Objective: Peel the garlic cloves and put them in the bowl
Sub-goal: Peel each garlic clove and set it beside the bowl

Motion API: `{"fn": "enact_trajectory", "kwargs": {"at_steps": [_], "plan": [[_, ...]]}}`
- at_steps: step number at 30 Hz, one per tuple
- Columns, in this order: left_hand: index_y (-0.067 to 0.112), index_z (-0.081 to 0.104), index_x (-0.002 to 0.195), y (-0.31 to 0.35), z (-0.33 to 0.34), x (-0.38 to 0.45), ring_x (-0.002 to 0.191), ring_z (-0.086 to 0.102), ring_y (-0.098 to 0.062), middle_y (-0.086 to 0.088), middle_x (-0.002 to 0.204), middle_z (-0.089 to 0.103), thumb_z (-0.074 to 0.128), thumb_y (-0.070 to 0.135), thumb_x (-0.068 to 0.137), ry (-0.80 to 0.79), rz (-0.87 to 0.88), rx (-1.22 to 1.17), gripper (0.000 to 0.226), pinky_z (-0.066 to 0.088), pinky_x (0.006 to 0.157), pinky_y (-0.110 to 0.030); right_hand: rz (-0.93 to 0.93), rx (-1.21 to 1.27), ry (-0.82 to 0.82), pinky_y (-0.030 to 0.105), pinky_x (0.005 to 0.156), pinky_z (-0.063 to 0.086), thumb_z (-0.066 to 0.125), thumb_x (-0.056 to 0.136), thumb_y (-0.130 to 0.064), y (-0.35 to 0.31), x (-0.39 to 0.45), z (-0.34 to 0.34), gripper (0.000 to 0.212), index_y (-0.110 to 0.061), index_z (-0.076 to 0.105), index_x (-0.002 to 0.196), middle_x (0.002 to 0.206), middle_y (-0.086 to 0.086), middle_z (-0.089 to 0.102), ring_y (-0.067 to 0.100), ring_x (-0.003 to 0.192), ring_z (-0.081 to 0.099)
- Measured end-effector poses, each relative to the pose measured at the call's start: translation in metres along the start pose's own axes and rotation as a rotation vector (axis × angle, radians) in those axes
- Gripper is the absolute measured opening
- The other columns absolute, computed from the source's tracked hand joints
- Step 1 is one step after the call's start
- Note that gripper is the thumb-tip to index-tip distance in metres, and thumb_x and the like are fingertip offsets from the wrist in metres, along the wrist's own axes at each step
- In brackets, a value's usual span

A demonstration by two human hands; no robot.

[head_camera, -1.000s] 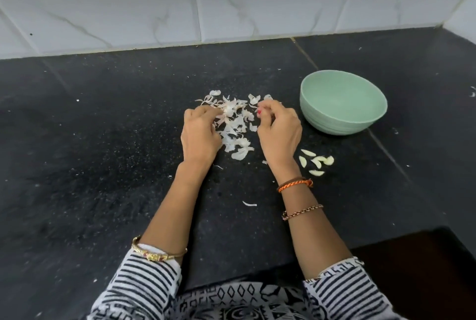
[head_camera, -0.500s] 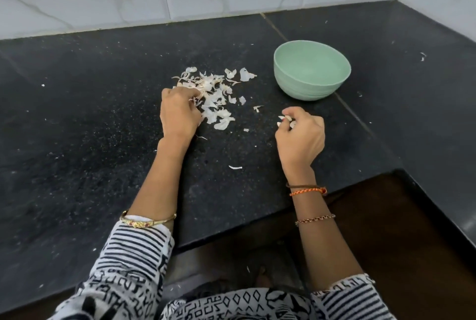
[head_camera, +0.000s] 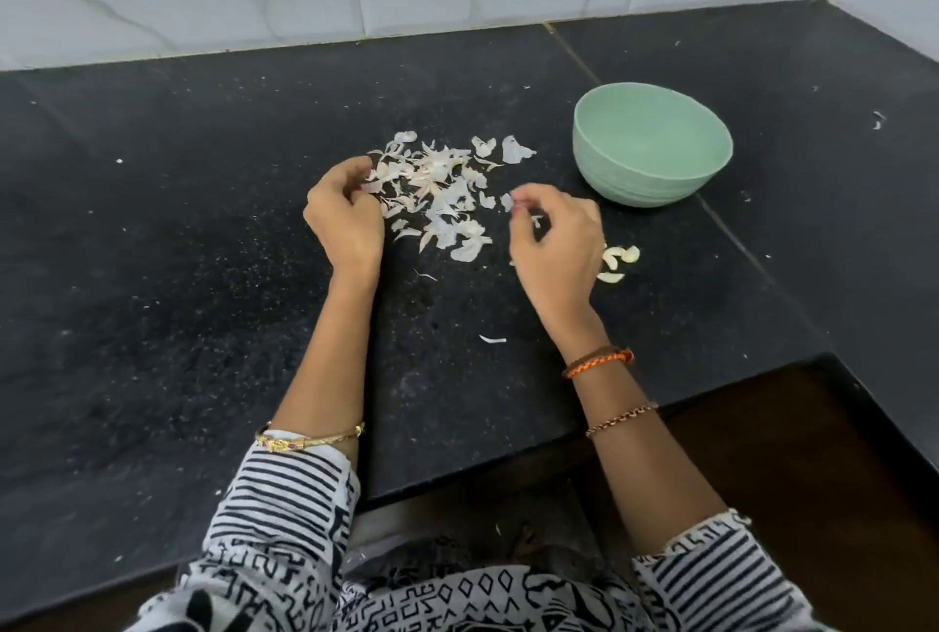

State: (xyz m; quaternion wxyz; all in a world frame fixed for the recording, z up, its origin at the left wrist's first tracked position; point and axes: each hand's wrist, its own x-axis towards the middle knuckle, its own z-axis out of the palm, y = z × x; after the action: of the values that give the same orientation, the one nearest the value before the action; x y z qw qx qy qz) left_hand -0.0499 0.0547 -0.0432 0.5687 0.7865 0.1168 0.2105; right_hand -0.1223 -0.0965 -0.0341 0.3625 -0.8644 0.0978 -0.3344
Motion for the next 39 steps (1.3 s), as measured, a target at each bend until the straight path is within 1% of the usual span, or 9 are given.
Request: {"fn": "enact_trajectory", "kwargs": {"at_steps": [5, 8, 12, 20, 24, 26, 30, 35, 39], "plan": [[0.004, 0.066, 0.108, -0.002, -0.002, 0.008, 0.091, 0.06, -0.01, -0.008, 0.103, 0.068, 0.039, -0.013, 0.081, 0.014, -0.001, 0.006, 0.042, 0.047, 0.088, -0.018, -0.144, -0.041, -0.401, 0.02, 0.073, 0.033, 0.052, 0.093, -0.02, -0.026, 0.025, 0.042, 0.021, -0.019, 0.07, 0.104, 0.096, -0.004, 0.069, 0.018, 0.098, 0.048], [0.003, 0.067, 0.107, -0.001, 0.0, 0.008, 0.091, 0.058, -0.009, -0.006, 0.103, 0.067, 0.041, -0.012, 0.082, -0.031, 0.059, 0.078, 0.039, 0.042, 0.082, -0.011, -0.237, -0.171, -0.548, 0.027, 0.082, 0.036, 0.049, 0.094, -0.02, -0.026, 0.034, 0.056, 0.021, -0.018, 0.07, 0.098, 0.088, 0.0, 0.063, 0.022, 0.099, 0.047], [0.002, 0.068, 0.105, -0.006, 0.0, 0.023, 0.094, 0.061, -0.015, -0.009, 0.101, 0.068, 0.04, -0.012, 0.081, 0.004, 0.107, 0.123, 0.039, 0.042, 0.085, -0.014, -0.313, -0.307, -0.668, 0.03, 0.089, 0.034, 0.049, 0.095, -0.029, -0.029, 0.043, 0.074, 0.027, -0.018, 0.066, 0.113, 0.106, 0.004, 0.062, 0.025, 0.109, 0.043], [0.005, 0.07, 0.1, -0.011, 0.014, 0.039, 0.089, 0.066, -0.019, -0.002, 0.095, 0.067, 0.047, -0.005, 0.087, 0.006, 0.107, 0.054, 0.028, 0.053, 0.084, -0.033, -0.176, -0.07, -0.604, 0.024, 0.076, 0.038, 0.065, 0.083, -0.021, -0.024, 0.06, 0.086, 0.004, -0.02, 0.068, 0.086, 0.082, -0.008, 0.066, 0.017, 0.098, 0.053], [0.006, 0.071, 0.098, -0.002, 0.027, 0.041, 0.082, 0.061, -0.011, -0.006, 0.094, 0.069, 0.054, -0.001, 0.086, 0.054, 0.152, 0.027, 0.022, 0.046, 0.073, -0.012, -0.054, 0.207, -0.54, 0.04, 0.081, 0.049, 0.067, 0.082, -0.015, -0.016, 0.068, 0.095, 0.01, -0.016, 0.067, 0.091, 0.074, -0.01, 0.062, 0.021, 0.084, 0.062], [0.007, 0.071, 0.098, 0.005, 0.035, 0.04, 0.08, 0.059, -0.009, -0.004, 0.092, 0.069, 0.056, 0.002, 0.086, 0.035, 0.177, -0.003, 0.019, 0.047, 0.073, -0.015, -0.061, 0.268, -0.448, 0.041, 0.082, 0.049, 0.06, 0.084, -0.012, -0.011, 0.07, 0.096, 0.016, -0.015, 0.069, 0.097, 0.081, -0.004, 0.066, 0.025, 0.087, 0.062], [0.01, 0.07, 0.098, 0.008, 0.044, 0.037, 0.076, 0.058, -0.011, 0.005, 0.089, 0.065, 0.057, 0.005, 0.088, -0.04, 0.195, 0.01, 0.018, 0.049, 0.074, -0.024, -0.008, 0.447, -0.289, 0.028, 0.077, 0.051, 0.058, 0.085, -0.002, -0.006, 0.074, 0.091, 0.017, -0.01, 0.071, 0.093, 0.085, -0.006, 0.067, 0.011, 0.079, 0.061], [0.01, 0.071, 0.094, 0.007, 0.043, 0.039, 0.078, 0.064, -0.012, 0.003, 0.085, 0.069, 0.061, 0.006, 0.087, -0.226, 0.191, -0.056, 0.013, 0.051, 0.071, -0.021, 0.083, 0.628, -0.207, 0.016, 0.069, 0.05, 0.067, 0.081, -0.004, -0.001, 0.085, 0.092, 0.01, -0.004, 0.071, 0.091, 0.076, -0.012, 0.064, 0.001, 0.071, 0.06], [0.018, 0.07, 0.091, 0.007, 0.044, 0.038, 0.063, 0.056, 0.005, 0.008, 0.081, 0.068, 0.062, 0.006, 0.086, -0.323, 0.224, -0.087, 0.015, 0.044, 0.064, -0.015, 0.098, 0.652, -0.196, 0.015, 0.067, 0.049, 0.065, 0.084, -0.004, 0.002, 0.086, 0.091, 0.009, -0.005, 0.072, 0.089, 0.073, -0.013, 0.065, 0.001, 0.069, 0.06]]}}
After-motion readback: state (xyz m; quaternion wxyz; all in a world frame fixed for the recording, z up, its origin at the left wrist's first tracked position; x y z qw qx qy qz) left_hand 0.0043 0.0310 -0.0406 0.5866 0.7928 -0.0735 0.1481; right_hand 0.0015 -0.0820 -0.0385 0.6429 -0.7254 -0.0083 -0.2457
